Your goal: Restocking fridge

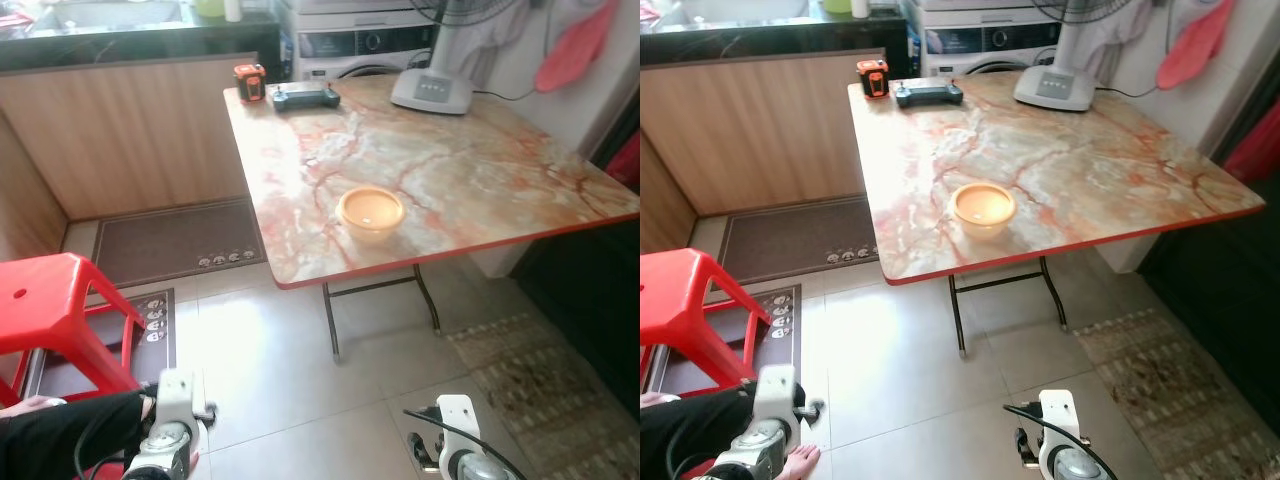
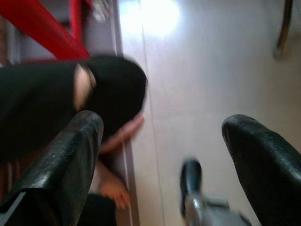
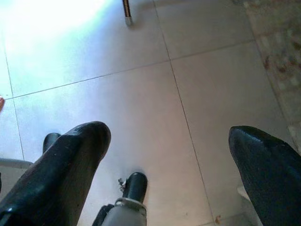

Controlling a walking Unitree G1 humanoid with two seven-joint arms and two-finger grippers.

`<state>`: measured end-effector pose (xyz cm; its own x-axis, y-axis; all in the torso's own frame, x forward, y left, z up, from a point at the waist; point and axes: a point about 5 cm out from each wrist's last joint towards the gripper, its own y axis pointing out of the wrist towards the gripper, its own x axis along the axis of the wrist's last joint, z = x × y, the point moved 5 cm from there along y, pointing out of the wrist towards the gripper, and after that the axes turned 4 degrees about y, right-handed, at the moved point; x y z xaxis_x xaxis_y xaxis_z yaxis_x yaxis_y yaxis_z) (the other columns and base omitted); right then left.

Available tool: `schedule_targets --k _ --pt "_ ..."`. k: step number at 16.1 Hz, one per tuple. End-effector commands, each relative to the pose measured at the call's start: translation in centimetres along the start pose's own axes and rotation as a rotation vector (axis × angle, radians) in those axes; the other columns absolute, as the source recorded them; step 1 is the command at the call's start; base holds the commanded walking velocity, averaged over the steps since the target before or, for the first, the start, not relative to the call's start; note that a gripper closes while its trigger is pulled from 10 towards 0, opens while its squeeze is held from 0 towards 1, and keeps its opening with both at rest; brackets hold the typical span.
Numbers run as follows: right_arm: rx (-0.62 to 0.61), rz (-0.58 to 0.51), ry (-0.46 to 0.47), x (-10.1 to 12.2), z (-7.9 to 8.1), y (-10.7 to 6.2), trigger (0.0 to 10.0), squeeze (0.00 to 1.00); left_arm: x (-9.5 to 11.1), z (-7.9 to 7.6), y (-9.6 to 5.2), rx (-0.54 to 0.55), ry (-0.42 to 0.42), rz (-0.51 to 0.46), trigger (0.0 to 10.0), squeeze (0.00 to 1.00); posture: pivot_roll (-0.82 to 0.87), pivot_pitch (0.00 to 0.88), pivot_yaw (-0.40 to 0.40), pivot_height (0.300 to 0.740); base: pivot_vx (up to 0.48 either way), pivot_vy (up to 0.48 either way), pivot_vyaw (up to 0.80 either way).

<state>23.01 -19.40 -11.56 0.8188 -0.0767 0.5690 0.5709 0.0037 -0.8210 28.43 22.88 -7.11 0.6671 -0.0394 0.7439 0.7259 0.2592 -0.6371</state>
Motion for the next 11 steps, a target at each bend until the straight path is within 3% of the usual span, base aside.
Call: schedule_targets --k 1,3,4,5,8,11 --pt "-0.011 0.009 0.023 -0.4 -0.5 -0.1 10.0 0.00 0.7 0.4 -0.1 0.046 -0.004 -0.063 10.0 0.00 0.00 0.000 -0.049 0.740 0.000 0.000 0.00" --pt "-0.014 0.014 0.009 -0.4 -0.6 -0.1 10.0 0.00 1.9 0.9 -0.4 0.112 -0.021 -0.158 10.0 0.00 0.01 0.000 -0.054 0.740 0.000 0.000 0.00" --pt "-0.013 0.015 0.011 -0.4 -0.6 -0.1 10.0 0.00 5.5 4.6 -1.1 0.198 -0.041 -0.366 10.0 0.00 0.01 0.000 -0.053 0.740 0.000 0.000 0.00" --pt "-0.011 0.014 0.014 -0.4 -0.5 -0.1 10.0 0.00 7.0 5.3 -1.5 0.224 -0.023 -0.440 10.0 0.00 0.01 0.000 -0.050 0.740 0.000 0.000 0.00" --pt "-0.013 0.011 0.017 -0.4 -0.6 -0.1 10.0 0.00 12.4 6.1 -3.0 0.280 -0.041 -0.670 10.0 0.00 0.00 0.000 -0.048 0.740 0.000 0.000 0.00" --pt "-0.012 0.012 0.013 -0.5 -0.6 -0.1 10.0 0.00 17.6 5.5 -4.8 0.250 -0.019 -0.868 10.0 0.00 0.01 0.000 -0.050 0.740 0.000 0.000 0.00"
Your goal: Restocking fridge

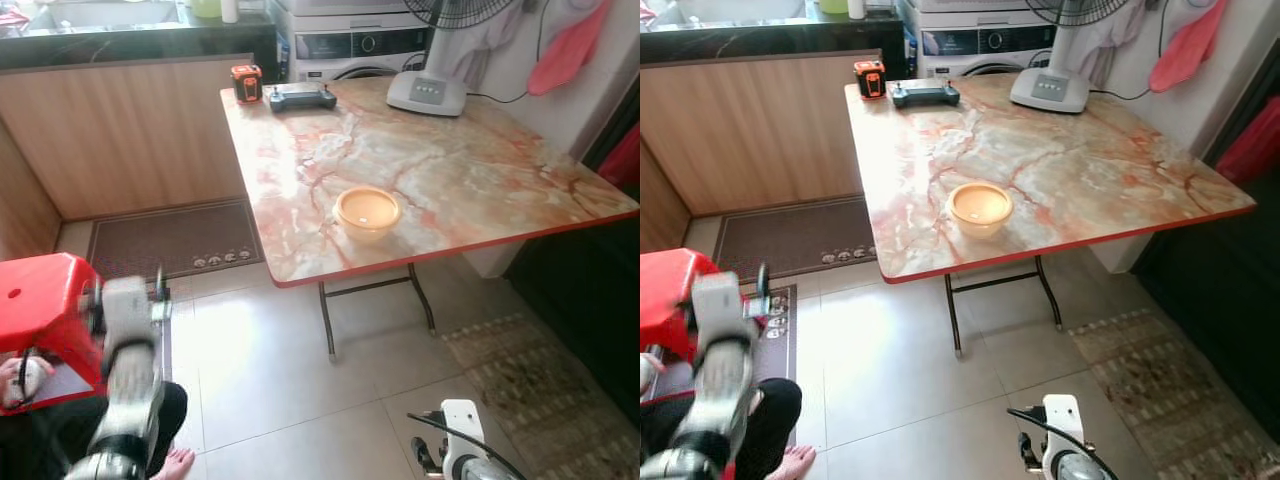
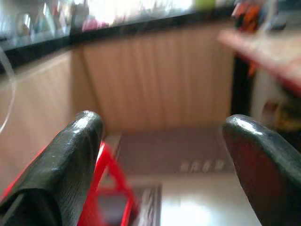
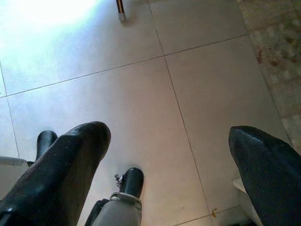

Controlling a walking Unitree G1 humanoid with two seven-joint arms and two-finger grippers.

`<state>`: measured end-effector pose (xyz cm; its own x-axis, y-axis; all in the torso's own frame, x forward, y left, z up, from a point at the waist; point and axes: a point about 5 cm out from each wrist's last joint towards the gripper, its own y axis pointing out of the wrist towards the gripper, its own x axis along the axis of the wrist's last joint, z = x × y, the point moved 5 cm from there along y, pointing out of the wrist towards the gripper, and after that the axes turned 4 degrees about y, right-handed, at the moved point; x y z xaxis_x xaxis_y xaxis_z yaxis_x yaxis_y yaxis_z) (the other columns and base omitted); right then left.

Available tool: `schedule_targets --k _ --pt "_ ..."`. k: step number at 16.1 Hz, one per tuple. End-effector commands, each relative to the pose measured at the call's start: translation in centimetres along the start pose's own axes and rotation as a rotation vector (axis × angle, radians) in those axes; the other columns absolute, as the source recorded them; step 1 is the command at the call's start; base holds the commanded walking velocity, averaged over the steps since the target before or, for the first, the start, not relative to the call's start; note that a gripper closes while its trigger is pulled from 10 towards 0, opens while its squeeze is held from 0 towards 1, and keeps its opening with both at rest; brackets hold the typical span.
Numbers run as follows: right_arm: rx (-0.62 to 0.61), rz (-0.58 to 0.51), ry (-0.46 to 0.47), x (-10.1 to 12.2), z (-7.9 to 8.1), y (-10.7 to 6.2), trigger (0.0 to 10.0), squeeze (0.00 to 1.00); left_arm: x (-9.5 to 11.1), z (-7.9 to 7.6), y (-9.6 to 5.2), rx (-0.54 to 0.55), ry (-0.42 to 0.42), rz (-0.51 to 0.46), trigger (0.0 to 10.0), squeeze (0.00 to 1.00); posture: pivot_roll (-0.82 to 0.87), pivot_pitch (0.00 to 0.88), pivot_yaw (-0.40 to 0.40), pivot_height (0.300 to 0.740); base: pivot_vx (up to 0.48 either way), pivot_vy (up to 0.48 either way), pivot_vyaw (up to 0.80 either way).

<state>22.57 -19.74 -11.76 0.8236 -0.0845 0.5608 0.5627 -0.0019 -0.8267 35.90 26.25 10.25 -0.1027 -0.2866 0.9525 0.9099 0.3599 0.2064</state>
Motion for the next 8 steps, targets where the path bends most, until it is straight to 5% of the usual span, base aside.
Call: schedule_targets --k 1,3,6,8 --pt "-0.005 0.001 0.006 -0.1 -0.2 0.0 10.0 0.00 2.9 -0.8 1.1 -0.036 -0.008 -0.112 10.0 0.00 0.00 0.000 -0.045 0.740 0.000 0.000 0.00" --pt "-0.002 0.000 0.009 -0.1 -0.2 0.0 10.0 0.00 6.0 -3.2 1.9 -0.127 -0.041 -0.194 10.0 0.00 0.00 0.000 -0.040 0.740 0.000 0.000 0.00" --pt "-0.003 0.001 0.013 -0.3 -0.2 -0.1 10.0 0.00 7.0 -5.7 1.7 -0.224 -0.051 -0.205 10.0 0.00 -0.01 0.000 -0.034 0.740 0.000 0.000 0.00" --pt "-0.003 0.004 0.014 -0.4 -0.1 -0.1 10.0 0.00 7.4 -6.6 1.3 -0.247 -0.034 -0.218 10.0 0.00 -0.01 0.000 -0.032 0.740 0.000 -0.439 0.00"
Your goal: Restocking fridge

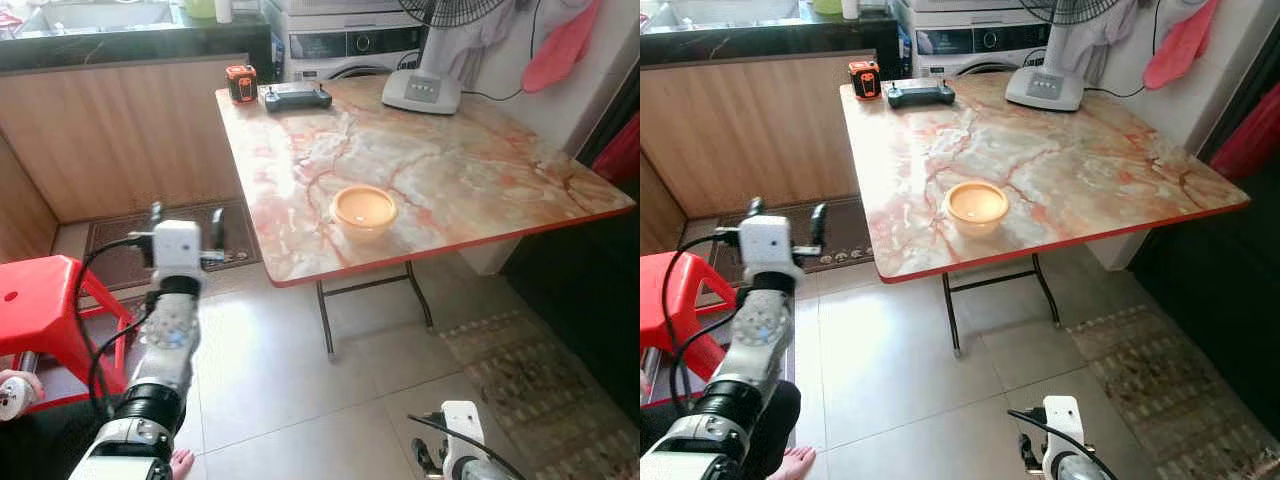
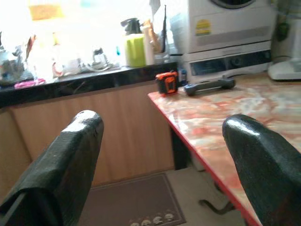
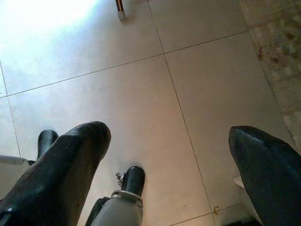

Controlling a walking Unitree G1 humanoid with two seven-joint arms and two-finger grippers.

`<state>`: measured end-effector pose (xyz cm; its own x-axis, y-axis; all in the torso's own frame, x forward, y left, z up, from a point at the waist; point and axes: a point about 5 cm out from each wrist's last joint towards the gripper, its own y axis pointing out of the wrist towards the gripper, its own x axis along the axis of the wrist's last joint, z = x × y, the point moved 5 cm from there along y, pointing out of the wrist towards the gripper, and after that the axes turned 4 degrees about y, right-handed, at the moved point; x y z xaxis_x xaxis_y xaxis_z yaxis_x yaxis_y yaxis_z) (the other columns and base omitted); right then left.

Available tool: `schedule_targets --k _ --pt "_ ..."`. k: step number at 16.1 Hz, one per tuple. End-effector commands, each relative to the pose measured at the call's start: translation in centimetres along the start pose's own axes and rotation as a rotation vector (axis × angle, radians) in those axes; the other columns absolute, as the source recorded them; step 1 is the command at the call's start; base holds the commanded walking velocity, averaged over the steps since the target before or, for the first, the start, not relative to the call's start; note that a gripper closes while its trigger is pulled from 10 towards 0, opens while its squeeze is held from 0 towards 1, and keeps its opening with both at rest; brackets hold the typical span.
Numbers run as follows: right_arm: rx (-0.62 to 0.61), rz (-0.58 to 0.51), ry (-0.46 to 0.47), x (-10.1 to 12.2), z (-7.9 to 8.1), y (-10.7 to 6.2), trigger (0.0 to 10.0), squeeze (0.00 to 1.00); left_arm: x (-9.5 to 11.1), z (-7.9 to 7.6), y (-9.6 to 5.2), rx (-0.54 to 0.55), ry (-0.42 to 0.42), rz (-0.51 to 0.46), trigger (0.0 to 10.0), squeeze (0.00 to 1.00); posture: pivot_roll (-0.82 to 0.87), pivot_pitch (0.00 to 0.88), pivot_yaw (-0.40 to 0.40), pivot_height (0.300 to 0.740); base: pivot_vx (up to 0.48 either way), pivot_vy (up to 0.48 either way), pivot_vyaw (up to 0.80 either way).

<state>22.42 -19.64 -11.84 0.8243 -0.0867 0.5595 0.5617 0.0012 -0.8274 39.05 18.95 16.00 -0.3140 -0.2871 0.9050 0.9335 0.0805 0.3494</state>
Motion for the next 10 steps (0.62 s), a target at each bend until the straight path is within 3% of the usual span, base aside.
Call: schedule_targets --k 1,8,10 --pt "-0.006 0.003 0.013 -0.2 -0.2 0.0 10.0 0.00 0.2 0.0 0.0 -0.011 0.007 -0.005 10.0 0.00 -0.01 0.000 -0.031 0.740 0.000 -0.472 0.00" --pt "-0.003 0.002 0.014 0.0 -0.2 0.0 10.0 0.00 0.0 1.4 0.2 0.012 0.018 0.017 10.0 0.00 0.00 0.000 -0.041 0.740 0.000 -0.465 0.00" --pt "-0.001 0.002 0.014 0.0 -0.2 0.0 10.0 0.00 0.0 1.7 0.4 0.035 -0.060 0.031 10.0 0.00 0.00 0.000 -0.044 0.740 0.000 0.000 0.00"
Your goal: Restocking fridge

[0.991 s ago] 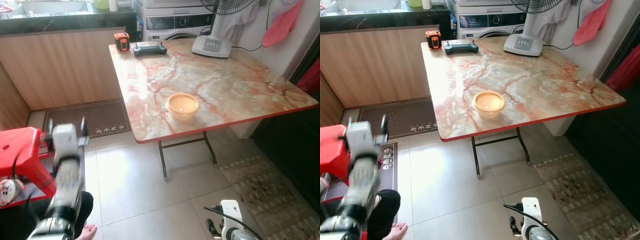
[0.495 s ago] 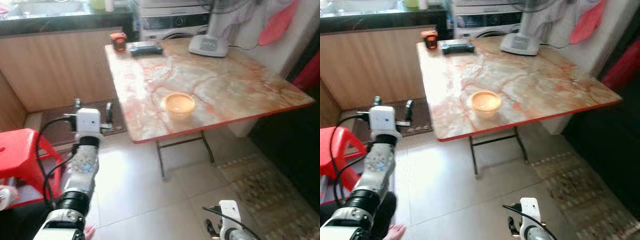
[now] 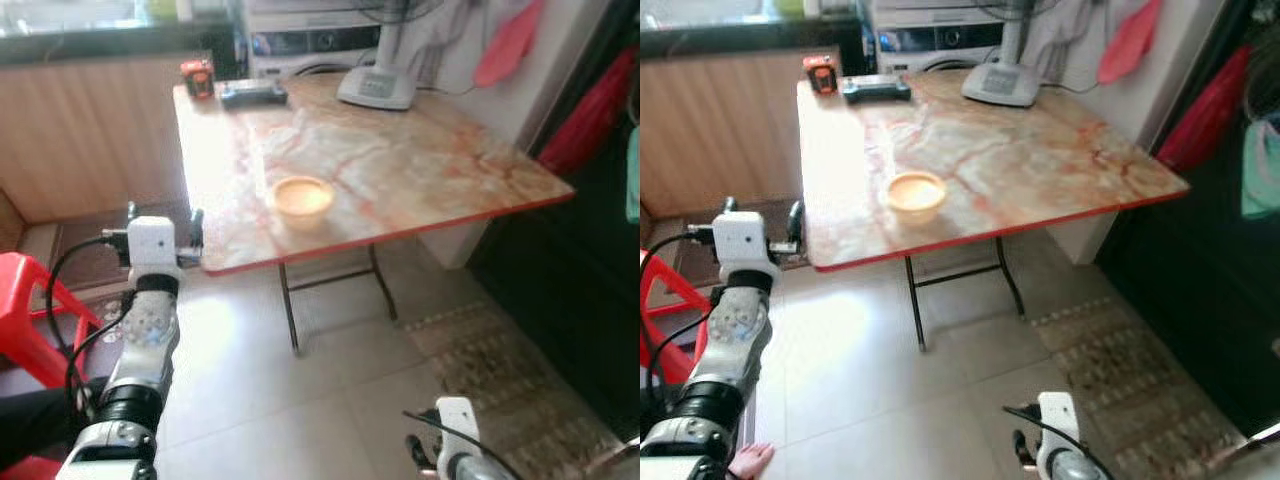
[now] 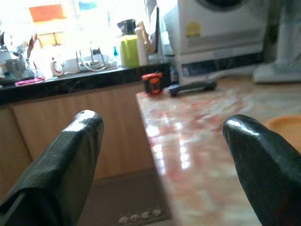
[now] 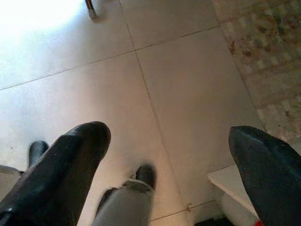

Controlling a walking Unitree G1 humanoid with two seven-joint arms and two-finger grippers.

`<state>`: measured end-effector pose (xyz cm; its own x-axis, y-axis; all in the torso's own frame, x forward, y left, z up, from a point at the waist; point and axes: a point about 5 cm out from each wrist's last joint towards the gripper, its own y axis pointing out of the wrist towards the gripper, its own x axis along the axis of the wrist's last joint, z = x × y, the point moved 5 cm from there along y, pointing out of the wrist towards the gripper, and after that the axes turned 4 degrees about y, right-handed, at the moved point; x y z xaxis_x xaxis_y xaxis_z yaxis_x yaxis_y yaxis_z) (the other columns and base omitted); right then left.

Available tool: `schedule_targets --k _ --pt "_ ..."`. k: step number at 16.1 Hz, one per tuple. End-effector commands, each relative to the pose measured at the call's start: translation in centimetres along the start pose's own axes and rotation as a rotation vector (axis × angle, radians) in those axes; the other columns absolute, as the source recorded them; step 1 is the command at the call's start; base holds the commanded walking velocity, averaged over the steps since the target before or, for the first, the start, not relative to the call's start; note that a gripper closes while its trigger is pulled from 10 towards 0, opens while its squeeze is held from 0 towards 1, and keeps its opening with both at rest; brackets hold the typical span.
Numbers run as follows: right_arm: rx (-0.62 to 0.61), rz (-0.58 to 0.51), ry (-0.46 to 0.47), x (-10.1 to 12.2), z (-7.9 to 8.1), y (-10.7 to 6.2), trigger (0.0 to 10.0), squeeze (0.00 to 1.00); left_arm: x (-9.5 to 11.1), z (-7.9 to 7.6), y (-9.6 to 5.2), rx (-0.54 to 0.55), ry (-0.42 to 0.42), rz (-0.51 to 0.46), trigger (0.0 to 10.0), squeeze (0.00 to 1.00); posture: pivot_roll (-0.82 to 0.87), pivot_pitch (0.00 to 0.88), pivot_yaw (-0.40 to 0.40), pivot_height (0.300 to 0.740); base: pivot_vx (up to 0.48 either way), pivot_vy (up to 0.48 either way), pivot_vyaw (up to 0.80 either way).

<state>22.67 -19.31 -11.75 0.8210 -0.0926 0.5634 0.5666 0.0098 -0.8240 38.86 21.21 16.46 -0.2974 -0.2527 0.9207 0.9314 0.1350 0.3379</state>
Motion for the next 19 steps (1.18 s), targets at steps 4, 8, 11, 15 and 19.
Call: schedule_targets --k 4,8,11,15,19 --pt "-0.006 0.009 0.005 -0.1 -0.5 -0.1 10.0 0.00 0.8 -0.8 0.3 -0.025 -0.061 -0.016 10.0 0.00 0.01 0.000 -0.045 0.740 0.000 0.000 0.00" --pt "-0.007 0.009 0.009 -0.1 -0.4 -0.1 10.0 0.00 1.4 -1.2 0.6 -0.047 -0.091 -0.022 10.0 0.00 0.00 0.000 -0.042 0.740 0.062 0.000 0.00" --pt "-0.006 0.008 0.013 -0.1 -0.4 -0.1 10.0 0.00 1.6 -1.4 0.7 -0.057 -0.092 -0.026 10.0 0.00 0.00 0.000 -0.043 0.740 0.301 0.000 0.00" --pt "-0.005 0.001 0.023 0.0 -0.4 -0.1 10.0 0.00 2.1 -1.6 0.9 -0.075 -0.088 -0.037 10.0 0.00 0.01 0.000 -0.043 0.740 0.343 0.000 0.00" --pt "-0.002 0.000 0.020 0.0 -0.4 -0.1 10.0 0.00 2.1 -1.7 1.0 -0.083 -0.089 -0.034 10.0 0.00 0.01 0.000 -0.043 0.740 0.351 0.000 0.00"
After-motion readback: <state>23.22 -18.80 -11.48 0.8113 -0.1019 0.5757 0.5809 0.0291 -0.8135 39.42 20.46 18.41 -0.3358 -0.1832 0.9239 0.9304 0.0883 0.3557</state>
